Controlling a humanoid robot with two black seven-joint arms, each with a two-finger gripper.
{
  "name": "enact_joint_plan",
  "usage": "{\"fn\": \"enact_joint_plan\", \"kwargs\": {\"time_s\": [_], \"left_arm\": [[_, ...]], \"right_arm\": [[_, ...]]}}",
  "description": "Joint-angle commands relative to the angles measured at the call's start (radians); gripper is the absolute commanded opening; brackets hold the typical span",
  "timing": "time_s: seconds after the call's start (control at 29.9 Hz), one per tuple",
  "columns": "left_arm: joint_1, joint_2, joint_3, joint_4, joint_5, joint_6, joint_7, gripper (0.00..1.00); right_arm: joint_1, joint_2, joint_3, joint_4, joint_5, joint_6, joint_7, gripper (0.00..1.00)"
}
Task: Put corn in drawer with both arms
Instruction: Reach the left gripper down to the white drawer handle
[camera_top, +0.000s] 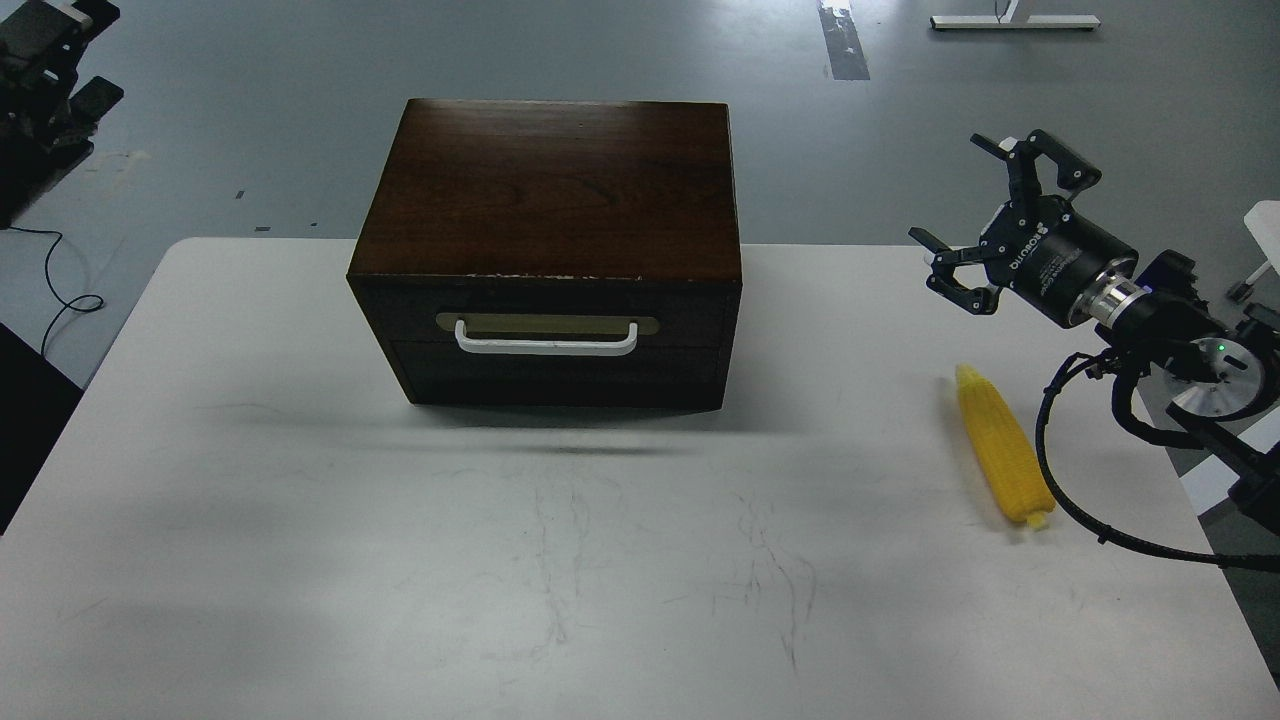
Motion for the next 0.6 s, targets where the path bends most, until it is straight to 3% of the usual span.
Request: {"fn": "enact_joint_plan", "kwargs": {"time_s": [0.0, 0.1, 0.3, 0.4, 0.57], "left_arm": [[-0.008, 0.094, 0.002, -0.21, 0.174, 0.071, -0.001, 0.98], [-0.008, 0.141, 0.0, -0.383, 0.386, 0.126, -0.001, 0.98], [-0.02, 0.151, 0.0, -0.592, 0.732, 0.232, -0.001, 0.97], [-0.019, 0.136, 0.012, -0.608, 0.933, 0.289, -0.001, 0.97], [-0.008, 0.092, 0.022, -0.608, 1.219, 0.3, -0.001, 0.94]], "right_arm": [[-0.001, -0.001, 0.002, -0.012, 0.0, 0.0, 0.0, 1.0], [-0.001, -0.001, 0.002, -0.012, 0.0, 0.0, 0.003, 1.0], [-0.002, -0.001, 0.002, -0.012, 0.0, 0.0, 0.004, 1.0], [-0.008, -0.001, 0.002, -0.012, 0.0, 0.0, 0.004, 1.0], [-0.01, -0.001, 0.002, -0.012, 0.0, 0.0, 0.004, 1.0]]}}
